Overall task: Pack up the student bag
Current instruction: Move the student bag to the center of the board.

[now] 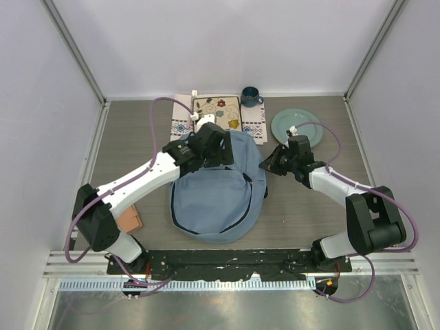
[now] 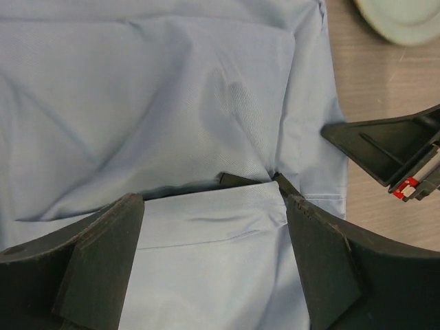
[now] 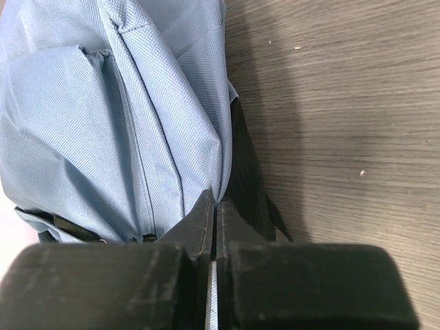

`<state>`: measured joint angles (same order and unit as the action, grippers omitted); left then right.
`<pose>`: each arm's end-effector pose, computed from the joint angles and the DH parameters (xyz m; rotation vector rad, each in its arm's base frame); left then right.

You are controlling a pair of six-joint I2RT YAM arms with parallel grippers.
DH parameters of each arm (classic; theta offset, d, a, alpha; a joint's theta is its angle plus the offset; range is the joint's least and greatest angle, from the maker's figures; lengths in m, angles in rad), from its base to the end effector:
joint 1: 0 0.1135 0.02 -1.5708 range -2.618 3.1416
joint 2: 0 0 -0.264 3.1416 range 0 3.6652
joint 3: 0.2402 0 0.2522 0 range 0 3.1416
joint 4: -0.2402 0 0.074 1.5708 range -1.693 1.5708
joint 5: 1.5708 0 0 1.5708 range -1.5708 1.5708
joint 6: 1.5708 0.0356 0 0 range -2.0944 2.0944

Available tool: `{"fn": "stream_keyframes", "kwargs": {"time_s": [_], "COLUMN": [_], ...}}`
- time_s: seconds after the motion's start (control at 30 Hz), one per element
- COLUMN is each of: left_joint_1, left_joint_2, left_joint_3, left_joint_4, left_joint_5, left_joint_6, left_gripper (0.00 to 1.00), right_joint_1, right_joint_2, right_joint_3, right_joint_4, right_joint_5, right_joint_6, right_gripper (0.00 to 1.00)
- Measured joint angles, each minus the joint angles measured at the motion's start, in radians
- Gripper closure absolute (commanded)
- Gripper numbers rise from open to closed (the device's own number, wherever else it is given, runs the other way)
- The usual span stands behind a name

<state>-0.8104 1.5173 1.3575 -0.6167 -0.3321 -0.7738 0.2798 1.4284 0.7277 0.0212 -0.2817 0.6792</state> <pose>0.2387 -0.2341 0.3219 -0.1209 2.3289 -0.4207 0.2785 0.0903 0.1948 0.3099 2.3328 0.8128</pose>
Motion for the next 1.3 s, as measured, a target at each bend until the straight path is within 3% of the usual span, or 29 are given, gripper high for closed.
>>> {"fn": "stream_keyframes", "kwargs": {"time_s": [0.33,0.53,0.97,1.3], "left_joint_1": [0.000,0.000,0.002,0.003], "left_joint_2": [0.061,0.120,0.166,0.179], "left_joint_3": [-0.020,-0.026,-0.032,-0.032], "left_joint_4": [0.071,0.102,0.109,0.110], "left_joint_5": [0.123,0.166,0.175,0.176], "left_joint_6": [-0.011,-0.011,-0.005,-0.003], "left_gripper": [0.30,0.34,0.46,0.63], "right_joint_1": [0.000,0.000,0.000,0.000], "right_joint_2": [-0.022,-0.022,-0.022,-0.022], "right_joint_3": [-0.021,-0.027,-0.027,-0.027], "right_joint_4": [0.003,0.009,0.008,0.008], "right_joint_5": [-0.001,-0.002,-0.004,-0.004], "right_joint_6": [0.004,0.005,0.008,0.008], "right_gripper": [0.99,0.99,0.99,0.99]}}
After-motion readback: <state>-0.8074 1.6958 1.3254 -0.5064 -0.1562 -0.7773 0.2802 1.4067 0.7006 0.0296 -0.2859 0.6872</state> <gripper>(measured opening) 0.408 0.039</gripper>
